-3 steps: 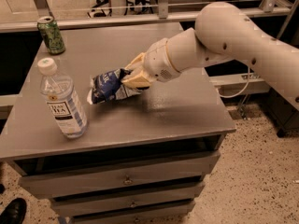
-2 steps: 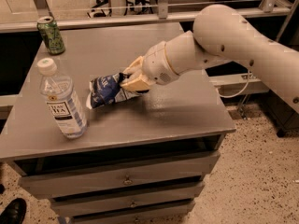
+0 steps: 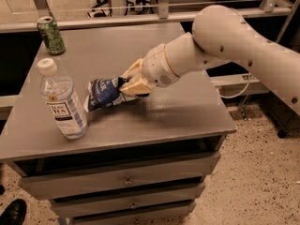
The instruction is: Move blue chip bag near blue plastic bottle
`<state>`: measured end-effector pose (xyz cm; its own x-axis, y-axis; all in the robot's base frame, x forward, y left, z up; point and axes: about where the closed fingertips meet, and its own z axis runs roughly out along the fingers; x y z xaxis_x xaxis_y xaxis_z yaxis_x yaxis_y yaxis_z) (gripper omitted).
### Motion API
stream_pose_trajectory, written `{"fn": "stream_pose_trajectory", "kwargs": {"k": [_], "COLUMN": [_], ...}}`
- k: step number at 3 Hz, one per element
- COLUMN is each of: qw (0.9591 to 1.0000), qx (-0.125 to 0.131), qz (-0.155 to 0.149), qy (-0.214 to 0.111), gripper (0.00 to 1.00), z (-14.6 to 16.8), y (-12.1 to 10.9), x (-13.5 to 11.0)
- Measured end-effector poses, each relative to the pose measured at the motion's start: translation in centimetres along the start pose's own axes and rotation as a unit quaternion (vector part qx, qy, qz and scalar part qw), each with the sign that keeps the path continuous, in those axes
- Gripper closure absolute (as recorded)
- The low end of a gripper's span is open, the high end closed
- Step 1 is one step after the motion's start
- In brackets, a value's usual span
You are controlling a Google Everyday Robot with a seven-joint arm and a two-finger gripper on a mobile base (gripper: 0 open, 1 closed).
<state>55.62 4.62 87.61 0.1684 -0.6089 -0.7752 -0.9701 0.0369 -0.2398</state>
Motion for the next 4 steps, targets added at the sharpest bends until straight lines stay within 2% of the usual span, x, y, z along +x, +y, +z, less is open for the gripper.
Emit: {"fn": "stream_pose_trajectory", "kwargs": {"k": [1, 2, 3, 4], "qw": [0.9998, 0.9987, 0.9927, 0.9843], "qx": [0.013, 0.044, 0.116, 0.173], "qz": [-0.011, -0.025, -0.033, -0.021], "qy": [0.005, 0.008, -0.002, -0.028], "gripper": [0.14, 0.0, 0.0, 0.0], "z": [-1.1, -3.4, -9.1, -14.5], "y": [-0.7, -2.2, -6.3, -11.0], "x": [-0.7, -1.8, -3.0, -3.0]}}
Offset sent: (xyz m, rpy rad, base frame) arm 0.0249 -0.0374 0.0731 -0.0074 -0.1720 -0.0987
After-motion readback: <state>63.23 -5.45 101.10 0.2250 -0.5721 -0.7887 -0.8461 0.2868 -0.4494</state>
